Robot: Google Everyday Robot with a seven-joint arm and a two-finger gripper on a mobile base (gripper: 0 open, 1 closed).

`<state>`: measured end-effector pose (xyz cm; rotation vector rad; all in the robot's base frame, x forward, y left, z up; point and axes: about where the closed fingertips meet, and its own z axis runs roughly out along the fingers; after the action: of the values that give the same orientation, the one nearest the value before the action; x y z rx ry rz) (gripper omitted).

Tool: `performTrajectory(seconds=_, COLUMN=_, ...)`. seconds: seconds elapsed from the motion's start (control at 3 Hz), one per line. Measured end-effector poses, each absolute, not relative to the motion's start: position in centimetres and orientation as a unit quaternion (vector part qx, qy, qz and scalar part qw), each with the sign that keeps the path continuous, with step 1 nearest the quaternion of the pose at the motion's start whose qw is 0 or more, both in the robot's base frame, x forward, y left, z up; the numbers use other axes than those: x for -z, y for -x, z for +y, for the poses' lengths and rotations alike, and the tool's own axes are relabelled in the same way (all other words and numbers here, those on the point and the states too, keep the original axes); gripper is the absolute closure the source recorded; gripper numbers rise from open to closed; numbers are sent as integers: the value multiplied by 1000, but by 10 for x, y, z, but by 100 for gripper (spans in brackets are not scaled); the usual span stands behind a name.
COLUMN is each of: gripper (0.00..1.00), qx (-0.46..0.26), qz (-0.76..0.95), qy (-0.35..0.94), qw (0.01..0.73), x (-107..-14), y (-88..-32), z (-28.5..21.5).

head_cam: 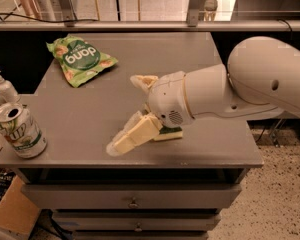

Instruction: Knock 7up can over

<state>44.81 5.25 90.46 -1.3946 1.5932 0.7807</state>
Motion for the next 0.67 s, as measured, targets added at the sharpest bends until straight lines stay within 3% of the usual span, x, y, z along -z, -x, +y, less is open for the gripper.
performTrajectory(seconds=0.67, gripper=0, qx=-366, qz=579, qy=551, qw=476, x=-880, y=-461, z=148)
